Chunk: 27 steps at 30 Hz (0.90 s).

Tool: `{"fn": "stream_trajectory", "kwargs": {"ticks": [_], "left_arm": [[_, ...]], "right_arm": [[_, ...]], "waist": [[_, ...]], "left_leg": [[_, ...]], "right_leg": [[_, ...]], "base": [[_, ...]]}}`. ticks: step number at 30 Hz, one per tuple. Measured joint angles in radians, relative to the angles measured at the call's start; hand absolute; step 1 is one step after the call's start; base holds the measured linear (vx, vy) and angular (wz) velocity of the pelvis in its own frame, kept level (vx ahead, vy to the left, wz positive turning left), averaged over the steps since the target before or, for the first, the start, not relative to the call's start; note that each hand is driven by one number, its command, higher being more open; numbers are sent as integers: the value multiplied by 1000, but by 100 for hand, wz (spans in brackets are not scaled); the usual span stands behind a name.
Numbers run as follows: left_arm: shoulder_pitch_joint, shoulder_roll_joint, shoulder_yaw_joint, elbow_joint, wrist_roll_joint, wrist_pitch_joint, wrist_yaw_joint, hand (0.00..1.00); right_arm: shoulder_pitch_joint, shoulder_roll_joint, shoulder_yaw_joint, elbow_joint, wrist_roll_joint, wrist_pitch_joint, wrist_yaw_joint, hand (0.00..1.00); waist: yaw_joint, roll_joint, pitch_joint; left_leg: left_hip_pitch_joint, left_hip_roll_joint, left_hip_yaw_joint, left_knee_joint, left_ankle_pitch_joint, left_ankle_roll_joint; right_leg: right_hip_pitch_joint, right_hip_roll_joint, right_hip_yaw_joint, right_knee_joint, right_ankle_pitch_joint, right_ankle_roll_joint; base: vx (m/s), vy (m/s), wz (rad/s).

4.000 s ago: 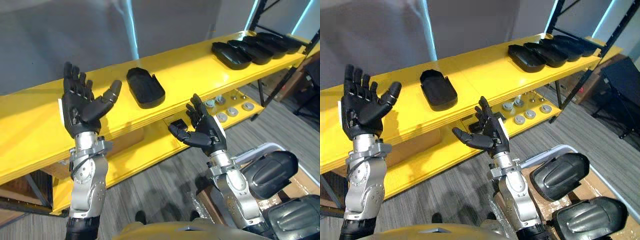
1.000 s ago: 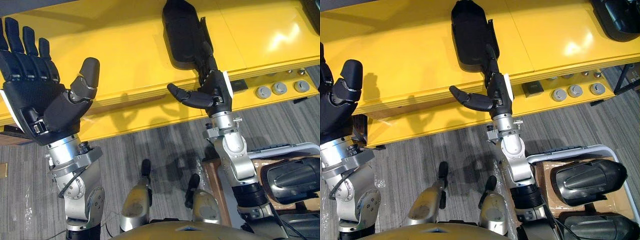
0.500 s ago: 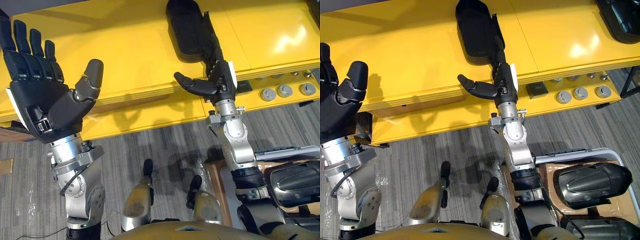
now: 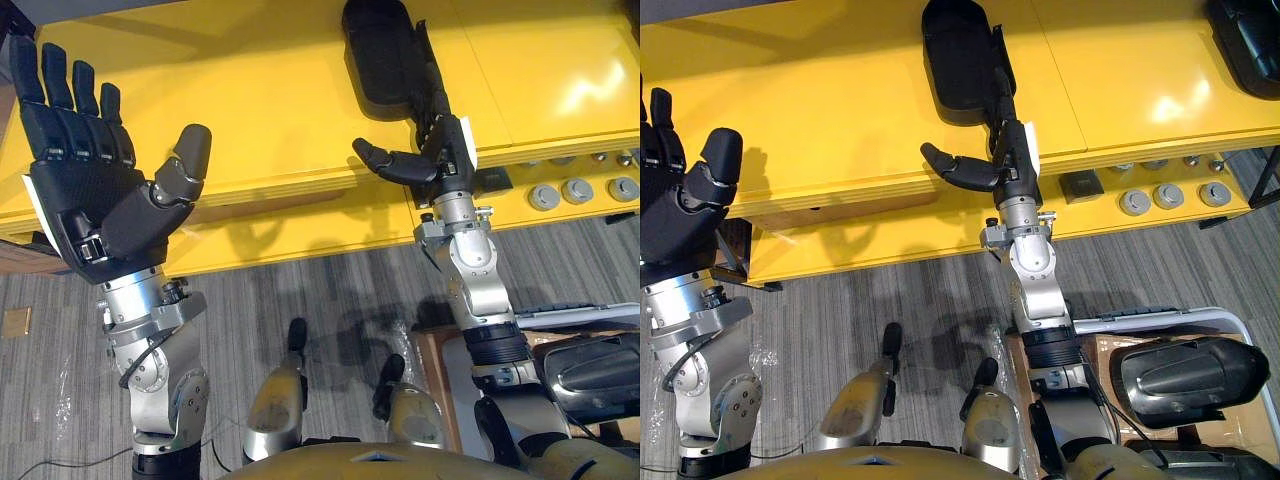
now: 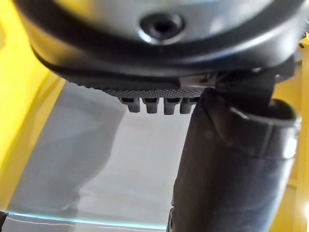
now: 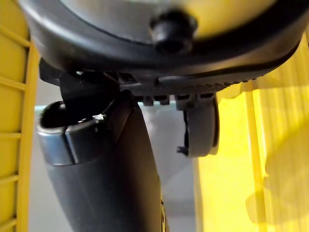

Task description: Walk over and take three plastic housings, then place them on the shelf

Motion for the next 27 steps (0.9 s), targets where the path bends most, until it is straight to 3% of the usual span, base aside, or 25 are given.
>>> {"fn": "stream_trajectory", "kwargs": {"ticks": [4,7,9,11,16,18,20,23,25,27], "left_arm": [[5,-4,-22,39,-7,0,-39,100],[7,-11,-75,72,-32,4,-72,100],[10,-11,-141,96,-54,10,-106,100],[10,-11,-176,106,-55,24,-128,100],[7,-12,-322,166,-61,72,-169,100],[0,-9,-355,198,-39,73,-152,100],[-26,3,-374,241,35,77,-104,100],[-75,42,-374,282,26,94,-72,100],[-92,45,-375,285,26,97,-43,100],[-114,44,-383,296,30,105,-10,100]], "right_arm": [[127,14,3,-109,21,-3,-8,100],[330,75,7,-305,75,-4,-11,100],[442,106,5,-390,82,-5,-36,100],[490,119,2,-428,80,-5,-51,100],[719,150,-85,-516,72,5,-96,100],[804,150,-144,-517,76,13,-100,100],[895,149,-243,-518,119,17,-82,100],[977,149,-333,-531,174,18,-68,100],[1013,150,-347,-535,192,12,-48,100],[1034,156,-342,-535,198,7,-20,100]], "waist": [[1,-3,-32],[-8,-31,-81],[-34,-59,-132],[-48,-67,-151],[-135,-73,-218],[-173,-67,-243],[-235,-56,-250],[-302,-45,-258],[-330,-40,-261],[-332,-37,-265]], "left_leg": [[23,9,29,-21,2,6],[60,8,76,-21,-14,6],[91,9,118,-25,-40,-1],[108,11,151,-25,-58,4],[186,25,350,-26,-100,-6],[200,33,430,-25,-113,-14],[222,42,529,-25,-141,-29],[259,60,623,-24,-163,-50],[284,74,671,-22,-172,-63],[305,90,716,-10,-185,-78]], "right_leg": [[18,1,1,-20,2,4],[39,-1,41,-40,5,9],[50,0,81,-54,8,13],[49,2,113,-56,9,15],[9,25,307,-79,31,33],[-12,44,385,-113,61,35],[-26,69,479,-163,98,36],[-44,106,572,-179,113,41],[-48,127,614,-179,117,43],[-51,151,656,-176,118,45]], "base": [[48,-42,-5],[84,-18,-34],[94,-12,-51],[40,6,-62],[34,37,-116],[54,24,-124],[55,-1,-126],[58,-52,-107],[59,-67,-87],[50,-79,-72]]}}
